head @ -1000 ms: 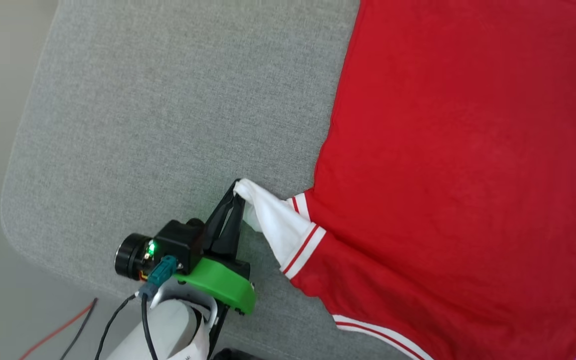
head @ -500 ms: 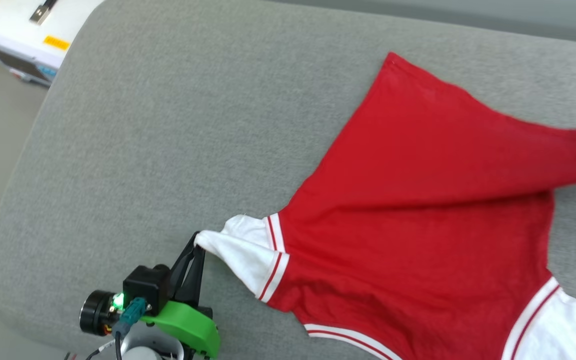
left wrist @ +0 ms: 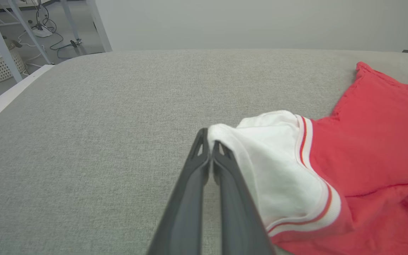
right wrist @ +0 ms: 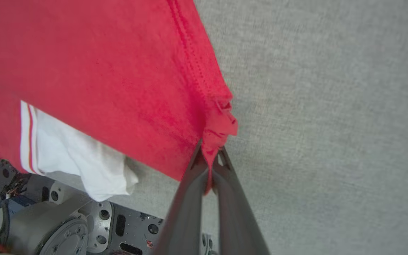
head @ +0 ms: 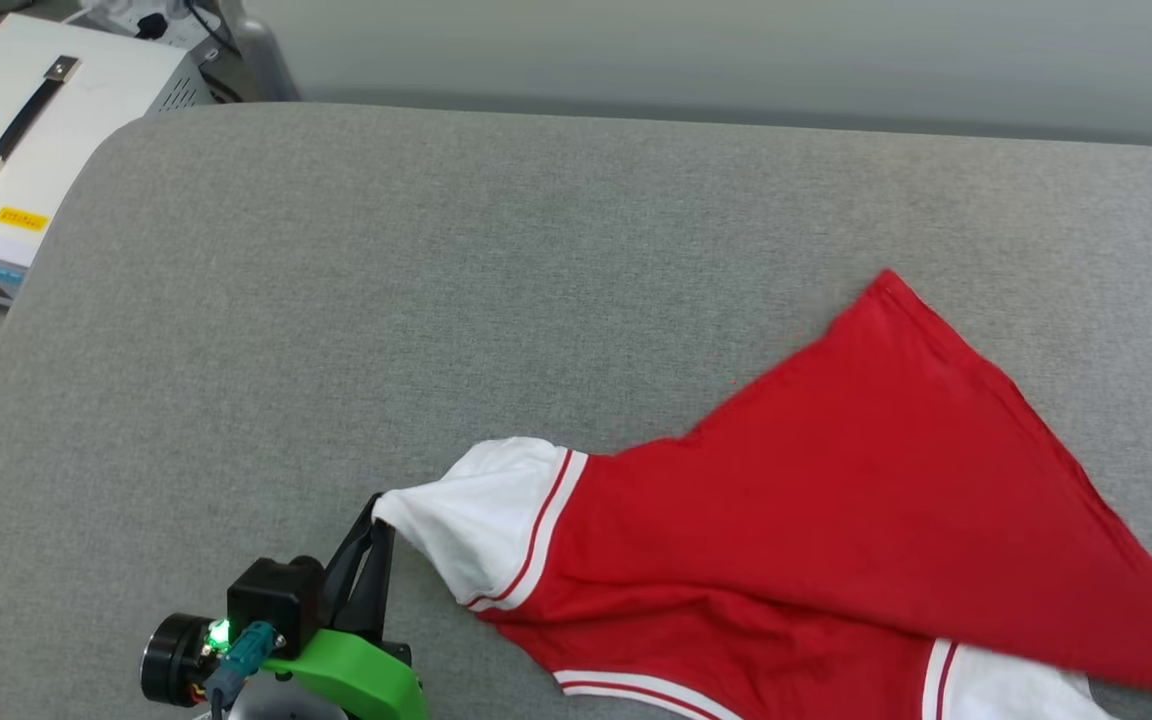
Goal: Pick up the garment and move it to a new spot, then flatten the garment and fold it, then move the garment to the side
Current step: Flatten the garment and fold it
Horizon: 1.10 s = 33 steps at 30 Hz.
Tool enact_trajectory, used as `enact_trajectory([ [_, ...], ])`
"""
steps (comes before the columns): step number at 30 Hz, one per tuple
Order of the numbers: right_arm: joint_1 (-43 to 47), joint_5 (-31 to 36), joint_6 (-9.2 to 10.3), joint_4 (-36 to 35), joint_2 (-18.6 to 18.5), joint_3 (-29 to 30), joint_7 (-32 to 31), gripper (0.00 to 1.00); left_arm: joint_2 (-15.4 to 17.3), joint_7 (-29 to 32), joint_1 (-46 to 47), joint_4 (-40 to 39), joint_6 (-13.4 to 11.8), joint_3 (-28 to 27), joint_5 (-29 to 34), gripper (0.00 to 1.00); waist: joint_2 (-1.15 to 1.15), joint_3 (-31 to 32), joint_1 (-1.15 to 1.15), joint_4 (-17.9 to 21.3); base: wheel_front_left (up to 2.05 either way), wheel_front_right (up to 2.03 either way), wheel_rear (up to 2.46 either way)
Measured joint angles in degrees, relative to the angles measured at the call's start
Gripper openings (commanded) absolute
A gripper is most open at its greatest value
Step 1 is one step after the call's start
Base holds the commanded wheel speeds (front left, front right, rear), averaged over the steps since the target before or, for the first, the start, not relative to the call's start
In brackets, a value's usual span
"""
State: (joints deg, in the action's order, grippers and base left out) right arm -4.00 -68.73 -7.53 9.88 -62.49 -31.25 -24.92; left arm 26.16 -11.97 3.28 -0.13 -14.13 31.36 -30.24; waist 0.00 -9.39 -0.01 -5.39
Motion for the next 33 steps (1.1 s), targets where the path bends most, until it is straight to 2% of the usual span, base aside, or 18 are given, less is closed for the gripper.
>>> enact_trajectory([
  [4, 7.64, -1.40, 0.00, 1.98, 3.14, 0.36, 1.18, 0.00, 0.05, 0.42, -0.04, -0.85, -0.31, 0.19, 0.00, 0.00, 0.00, 0.06, 0.00, 0.17, 0.00, 0.00, 0.00],
  [8, 9.42, -1.37, -0.02, 2.87, 5.05, 2.02, 2.38, 0.00, 0.15, 0.89, -0.20, -1.26, -0.76, 0.29, 0.01, 0.00, 0.00, -0.24, 0.00, -0.02, 0.00, 0.00, 0.00],
  [9, 9.41, -0.94, -0.02, 2.76, 5.31, 2.65, 2.89, 0.38, 0.22, 0.91, -0.34, -1.36, -0.88, 0.26, 0.00, 0.00, 0.00, -0.24, 0.00, 0.05, 0.00, 0.00, 0.00],
  [10, 9.36, -0.53, -0.02, 2.47, 5.64, 3.69, 3.60, 0.67, 0.32, 0.92, -0.51, -1.49, -1.09, 0.24, 0.00, 0.00, 0.00, -0.22, 0.00, 0.20, 0.00, 0.00, 0.00],
  [11, 9.18, -0.05, -0.01, 1.87, 5.71, 4.74, 4.07, 1.00, 0.44, 0.93, -0.65, -1.66, -1.26, 0.25, 0.01, 0.00, 0.00, -0.18, 0.00, 0.35, 0.00, 0.00, 0.00],
  [19, 3.97, 2.60, -0.01, -4.43, 3.18, 15.86, 4.63, 1.00, 0.64, 1.94, -0.77, -3.21, -1.78, 0.91, 0.44, 0.00, 0.00, -0.79, 0.00, 0.06, 0.00, 0.00, 0.00],
  [23, -0.87, 5.19, -0.01, -7.83, 2.23, 19.75, 2.86, 1.00, 0.40, 2.01, 0.03, -3.79, -1.77, 1.65, 0.80, 0.00, 0.00, -1.87, 0.00, -0.79, 0.00, 0.00, 0.00],
  [27, -8.38, 9.72, 0.00, -10.60, 2.96, 19.23, -3.01, 1.00, -0.37, 2.01, 1.95, -3.87, -1.66, 2.16, 1.81, 0.00, 0.00, -3.38, 0.00, -1.97, 0.00, 0.00, 0.00],
  [33, -21.89, 15.39, 0.00, -9.43, 8.59, 12.52, -15.18, 1.00, -1.56, 1.86, 5.14, -3.16, -0.66, 3.18, 2.64, 0.00, 0.00, -6.04, 0.00, -3.85, 0.00, 0.00, 0.00],
])
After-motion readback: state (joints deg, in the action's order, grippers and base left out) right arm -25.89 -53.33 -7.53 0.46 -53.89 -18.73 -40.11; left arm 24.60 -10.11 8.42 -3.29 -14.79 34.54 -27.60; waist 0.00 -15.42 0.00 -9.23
